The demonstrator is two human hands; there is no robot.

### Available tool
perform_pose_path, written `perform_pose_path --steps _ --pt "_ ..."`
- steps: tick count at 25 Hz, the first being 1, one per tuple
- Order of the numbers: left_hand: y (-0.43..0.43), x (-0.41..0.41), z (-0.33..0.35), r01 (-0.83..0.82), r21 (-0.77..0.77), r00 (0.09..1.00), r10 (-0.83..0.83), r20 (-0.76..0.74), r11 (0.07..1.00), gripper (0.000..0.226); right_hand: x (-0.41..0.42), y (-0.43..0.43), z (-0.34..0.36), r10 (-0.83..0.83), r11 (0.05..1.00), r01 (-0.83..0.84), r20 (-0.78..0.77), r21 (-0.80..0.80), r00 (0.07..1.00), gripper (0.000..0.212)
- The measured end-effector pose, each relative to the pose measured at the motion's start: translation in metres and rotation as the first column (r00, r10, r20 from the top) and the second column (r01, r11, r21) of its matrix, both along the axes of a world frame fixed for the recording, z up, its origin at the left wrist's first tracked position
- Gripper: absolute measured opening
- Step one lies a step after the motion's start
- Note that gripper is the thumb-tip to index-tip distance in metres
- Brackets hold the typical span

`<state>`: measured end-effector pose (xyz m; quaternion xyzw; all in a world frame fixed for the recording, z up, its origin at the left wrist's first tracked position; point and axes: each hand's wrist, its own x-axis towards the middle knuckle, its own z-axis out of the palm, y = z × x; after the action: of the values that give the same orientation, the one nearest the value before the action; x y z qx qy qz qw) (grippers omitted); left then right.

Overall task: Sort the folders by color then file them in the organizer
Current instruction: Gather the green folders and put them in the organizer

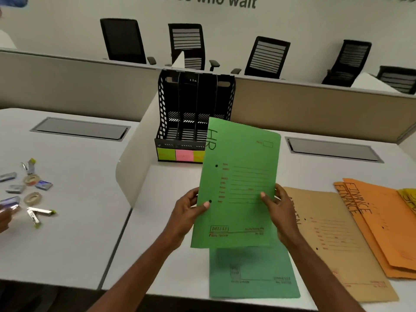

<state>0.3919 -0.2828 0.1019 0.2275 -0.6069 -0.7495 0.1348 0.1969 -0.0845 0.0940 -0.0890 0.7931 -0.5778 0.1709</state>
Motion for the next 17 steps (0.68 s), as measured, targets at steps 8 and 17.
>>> perform_pose_path --steps 8,17 --pt "-0.05 0.004 0.023 0.033 -0.525 0.999 -0.013 0.042 0.85 0.049 -0.01 -0.112 0.079 0.298 0.944 -0.297 -0.011 -0.141 0.954 0.076" --pt "-0.074 -0.036 0.029 -0.447 -0.703 0.885 0.388 -0.257 0.553 0.044 -0.009 -0.221 0.256 0.6 0.74 -0.588 -0.075 -0.326 0.796 0.079"
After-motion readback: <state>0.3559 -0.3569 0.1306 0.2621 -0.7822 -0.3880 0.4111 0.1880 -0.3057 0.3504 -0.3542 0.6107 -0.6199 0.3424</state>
